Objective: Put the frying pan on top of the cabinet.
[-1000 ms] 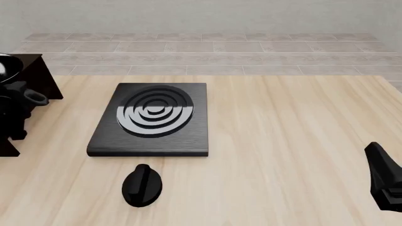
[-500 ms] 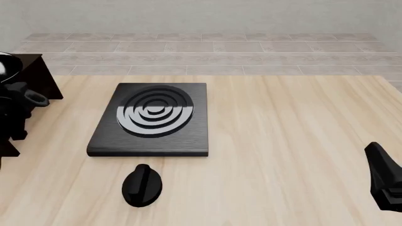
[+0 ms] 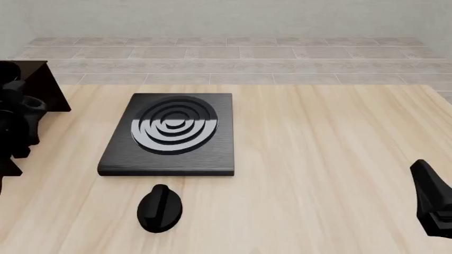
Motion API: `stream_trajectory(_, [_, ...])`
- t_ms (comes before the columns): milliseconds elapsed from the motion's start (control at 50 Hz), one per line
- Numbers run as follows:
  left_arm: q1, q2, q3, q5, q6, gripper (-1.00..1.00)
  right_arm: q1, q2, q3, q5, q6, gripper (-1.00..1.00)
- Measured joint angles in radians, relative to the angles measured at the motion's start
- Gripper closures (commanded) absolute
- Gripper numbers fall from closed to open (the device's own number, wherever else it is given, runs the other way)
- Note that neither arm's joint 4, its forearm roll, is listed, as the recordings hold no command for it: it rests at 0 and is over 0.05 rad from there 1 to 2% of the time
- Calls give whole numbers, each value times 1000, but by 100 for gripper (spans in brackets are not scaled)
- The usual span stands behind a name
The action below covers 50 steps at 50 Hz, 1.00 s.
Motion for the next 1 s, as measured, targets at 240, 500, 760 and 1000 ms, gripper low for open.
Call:
stream_trajectory(240, [9,-30,14,0,3,-100,0,0,0,0,-1,-100])
stream_trajectory(500, [20,-103,23,24,12,-100,2,0,0,1,-3,-100])
stream_trajectory(760, [14,-208,34,103,22,-100,2,0,0,2,-4,-100])
stream_trajectory(1000, [9,-307,64,195,35,-100,0,0,0,1,-1,-100])
